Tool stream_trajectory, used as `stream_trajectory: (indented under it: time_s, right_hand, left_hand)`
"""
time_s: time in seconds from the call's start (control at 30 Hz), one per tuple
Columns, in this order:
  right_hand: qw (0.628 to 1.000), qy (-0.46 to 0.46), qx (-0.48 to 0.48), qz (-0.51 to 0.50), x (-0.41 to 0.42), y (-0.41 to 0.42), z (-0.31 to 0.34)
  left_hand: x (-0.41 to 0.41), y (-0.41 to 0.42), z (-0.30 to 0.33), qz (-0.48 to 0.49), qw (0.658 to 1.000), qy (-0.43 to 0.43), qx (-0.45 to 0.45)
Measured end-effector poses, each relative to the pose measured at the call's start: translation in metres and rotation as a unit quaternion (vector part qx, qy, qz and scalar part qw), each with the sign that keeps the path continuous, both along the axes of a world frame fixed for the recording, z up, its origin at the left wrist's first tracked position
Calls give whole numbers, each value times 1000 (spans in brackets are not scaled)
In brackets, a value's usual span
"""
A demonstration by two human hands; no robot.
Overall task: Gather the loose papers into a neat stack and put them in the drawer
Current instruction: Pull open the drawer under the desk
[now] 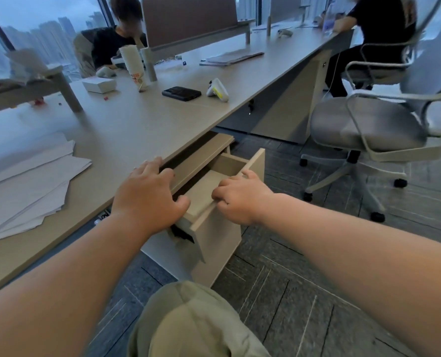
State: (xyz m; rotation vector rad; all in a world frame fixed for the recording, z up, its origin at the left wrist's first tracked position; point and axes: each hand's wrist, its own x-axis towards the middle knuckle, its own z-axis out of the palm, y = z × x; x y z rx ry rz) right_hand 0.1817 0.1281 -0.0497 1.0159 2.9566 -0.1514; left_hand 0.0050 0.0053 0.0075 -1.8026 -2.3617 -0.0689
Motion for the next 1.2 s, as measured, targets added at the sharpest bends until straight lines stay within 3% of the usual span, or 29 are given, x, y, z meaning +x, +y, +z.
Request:
stream_trajectory:
  time_s: [0.17,0.3,0.4,0.6,0.93,1.2]
  right_hand:
    - [1000,-11,-19,-2,32,-10,2]
    - [1000,-7,-23,-5,57,-17,3]
    - [1000,-9,-29,-6,75,-20,3]
    - [999,-22,-32,-16,112,-27,6]
    - [998,-24,-48,-30,167,-35,8]
    - [996,-42,-60,-59,197,-54,11]
  left_hand:
    - [16,-7,-6,6,998,57,-15]
    - [65,-13,-29,-82,991,-24,-100]
    - [94,-17,-50,-96,978,-100,-154]
    - [121,-15,-60,-137,980,-72,-129]
    - [157,-5,-47,-211,946,-129,-210]
    - [185,-8,-45,-258,931,-133,-220]
